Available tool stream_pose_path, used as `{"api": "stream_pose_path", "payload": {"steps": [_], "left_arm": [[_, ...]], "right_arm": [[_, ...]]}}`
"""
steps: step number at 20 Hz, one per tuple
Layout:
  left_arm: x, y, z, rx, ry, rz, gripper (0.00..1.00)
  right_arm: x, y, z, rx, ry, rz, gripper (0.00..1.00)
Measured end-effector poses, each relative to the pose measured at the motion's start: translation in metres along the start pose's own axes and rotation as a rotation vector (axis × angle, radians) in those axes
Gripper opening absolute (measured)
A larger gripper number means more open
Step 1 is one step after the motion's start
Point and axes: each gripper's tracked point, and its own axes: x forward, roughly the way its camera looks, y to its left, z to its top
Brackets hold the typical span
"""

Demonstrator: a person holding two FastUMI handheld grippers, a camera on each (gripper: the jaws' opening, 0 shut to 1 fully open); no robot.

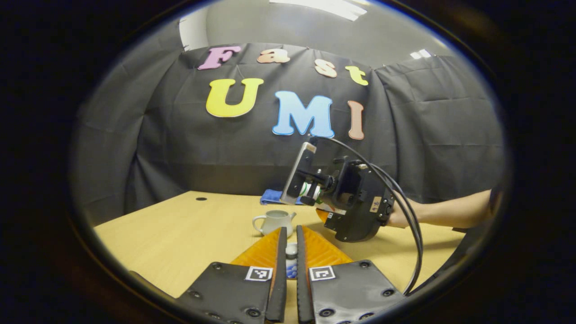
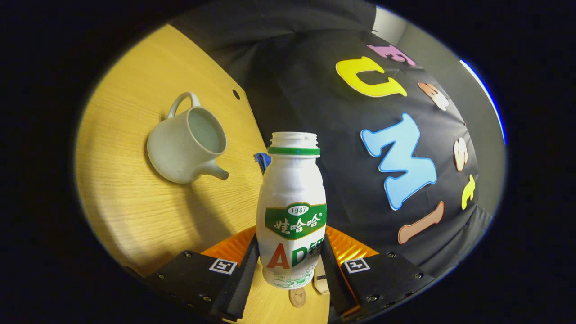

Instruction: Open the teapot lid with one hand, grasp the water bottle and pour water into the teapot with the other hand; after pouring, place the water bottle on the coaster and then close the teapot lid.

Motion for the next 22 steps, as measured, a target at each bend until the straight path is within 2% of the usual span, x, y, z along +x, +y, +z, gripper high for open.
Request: {"api": "stream_pose_path", "payload": {"steps": [5,7,9,10,12,14,15,18,21,22], "left_arm": [[0.000,0.001,0.000,0.014,-0.001,0.001,0.20],[0.001,0.003,-0.001,0.018,0.000,0.002,0.12],[-0.001,0.003,-0.002,0.015,0.001,0.001,0.12],[0.000,0.003,-0.002,0.015,0.001,0.001,0.19],[-0.001,0.003,-0.001,0.014,-0.002,-0.001,0.20],[-0.001,0.004,-0.001,0.015,-0.005,0.000,0.20],[-0.001,0.004,0.001,0.017,-0.005,0.001,0.12],[-0.001,0.004,-0.001,0.021,-0.002,0.000,0.19],[-0.002,0.004,-0.003,0.024,0.002,0.000,0.17],[-0.002,0.006,-0.004,0.025,0.003,0.002,0.17]], "right_arm": [[0.003,-0.002,0.002,-0.081,-0.008,-0.004,0.71],[0.002,-0.002,0.004,-0.116,-0.013,-0.004,0.71],[0.001,0.002,0.006,-0.158,-0.019,-0.002,0.71],[0.002,0.002,0.007,-0.180,-0.025,-0.005,0.71],[0.002,0.001,0.011,-0.230,-0.032,-0.014,0.71],[0.003,-0.002,0.011,-0.266,-0.039,-0.016,0.68],[0.004,-0.003,0.011,-0.281,-0.043,-0.017,0.71],[0.004,-0.006,0.013,-0.345,-0.047,-0.032,0.71],[0.004,-0.007,0.016,-0.399,-0.064,-0.044,0.71],[0.004,-0.009,0.017,-0.419,-0.069,-0.051,0.68]]}}
